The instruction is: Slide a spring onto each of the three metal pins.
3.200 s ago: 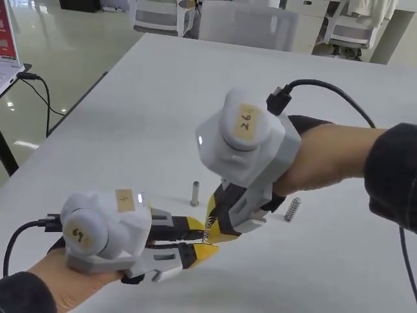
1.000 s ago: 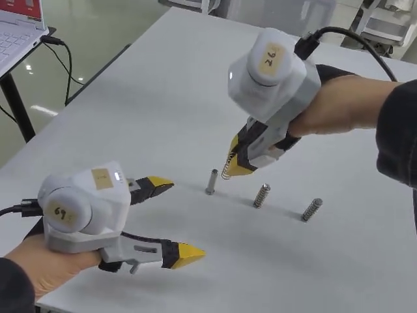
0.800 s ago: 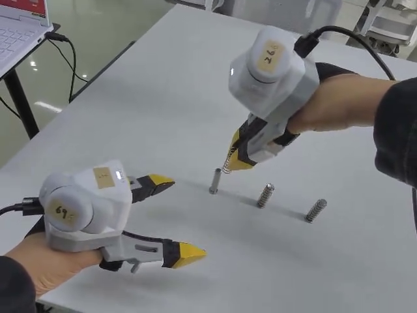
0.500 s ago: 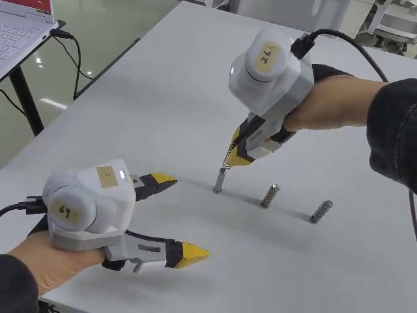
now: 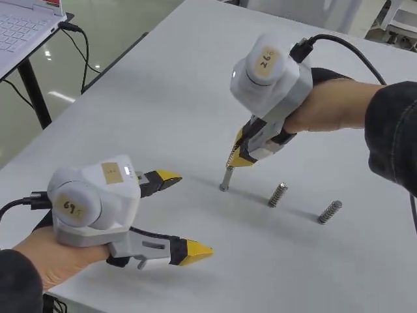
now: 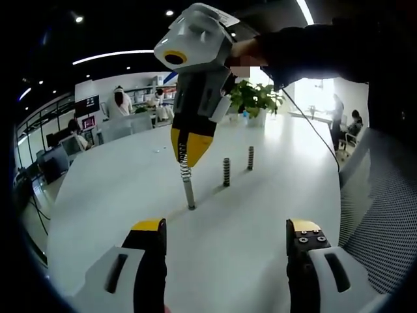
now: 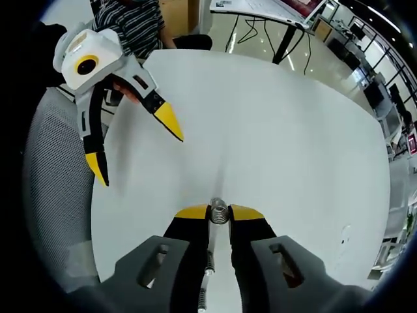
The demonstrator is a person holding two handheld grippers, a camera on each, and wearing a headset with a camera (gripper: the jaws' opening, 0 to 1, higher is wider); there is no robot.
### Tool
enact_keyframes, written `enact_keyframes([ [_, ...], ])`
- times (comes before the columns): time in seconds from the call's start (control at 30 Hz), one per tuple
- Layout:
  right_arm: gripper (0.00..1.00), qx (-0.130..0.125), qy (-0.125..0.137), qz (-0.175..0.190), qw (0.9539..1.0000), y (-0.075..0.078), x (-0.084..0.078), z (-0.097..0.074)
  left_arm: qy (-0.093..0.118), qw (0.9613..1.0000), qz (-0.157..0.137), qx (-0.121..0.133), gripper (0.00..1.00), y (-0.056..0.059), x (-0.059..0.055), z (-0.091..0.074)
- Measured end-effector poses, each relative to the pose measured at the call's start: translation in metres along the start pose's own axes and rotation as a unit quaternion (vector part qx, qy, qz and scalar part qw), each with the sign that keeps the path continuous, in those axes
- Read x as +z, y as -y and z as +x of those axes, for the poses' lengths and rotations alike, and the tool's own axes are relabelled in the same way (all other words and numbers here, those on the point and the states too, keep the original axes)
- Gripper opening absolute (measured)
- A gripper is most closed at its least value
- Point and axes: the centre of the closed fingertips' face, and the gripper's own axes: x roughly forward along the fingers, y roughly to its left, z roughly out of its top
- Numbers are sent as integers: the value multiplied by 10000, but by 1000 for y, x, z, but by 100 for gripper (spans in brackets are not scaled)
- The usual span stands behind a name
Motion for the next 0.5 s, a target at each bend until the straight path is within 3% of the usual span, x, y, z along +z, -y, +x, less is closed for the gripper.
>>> enact_keyframes([
  [0.5,13,67,-147,20,9999,3,-9,13,-14,10000,-22,-9,72,0,-3,1],
])
